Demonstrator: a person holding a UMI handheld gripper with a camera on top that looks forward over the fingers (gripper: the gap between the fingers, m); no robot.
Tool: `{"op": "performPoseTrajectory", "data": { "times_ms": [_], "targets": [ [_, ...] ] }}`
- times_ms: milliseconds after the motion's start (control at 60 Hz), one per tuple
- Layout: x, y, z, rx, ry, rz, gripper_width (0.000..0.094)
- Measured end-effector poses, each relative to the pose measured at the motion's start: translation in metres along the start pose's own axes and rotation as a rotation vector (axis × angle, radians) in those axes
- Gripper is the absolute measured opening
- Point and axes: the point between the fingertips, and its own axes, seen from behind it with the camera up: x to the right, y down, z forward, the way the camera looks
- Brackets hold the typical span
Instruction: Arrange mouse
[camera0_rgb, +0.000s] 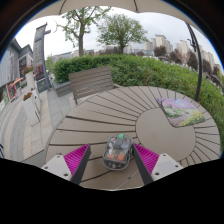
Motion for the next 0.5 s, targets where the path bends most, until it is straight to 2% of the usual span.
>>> {"op": "performPoseTrajectory", "data": {
  "times_ms": [150, 233, 250, 283, 300, 317, 500],
  "targets": [
    [-0.005, -0.007, 0.015, -0.02, -0.023, -0.03, 0.0853],
    [-0.003, -0.008, 0.015, -0.022, -0.004, -0.035, 0.0803],
    [-0.002, -0.008, 0.015, -0.023, -0.002, -0.038, 0.0782],
    [0.004, -0.006, 0.015, -0.026, 0.018, -0.056, 0.0667],
    [0.006, -0.007, 0.016, -0.025, 0.03, -0.066, 0.0586],
    [0.009, -0.008, 0.016, -0.018, 0.04, -0.069, 0.0461],
    [0.011, -0.02, 0.005, -0.051, 0.006, -0.08, 0.038]
  ]
}}
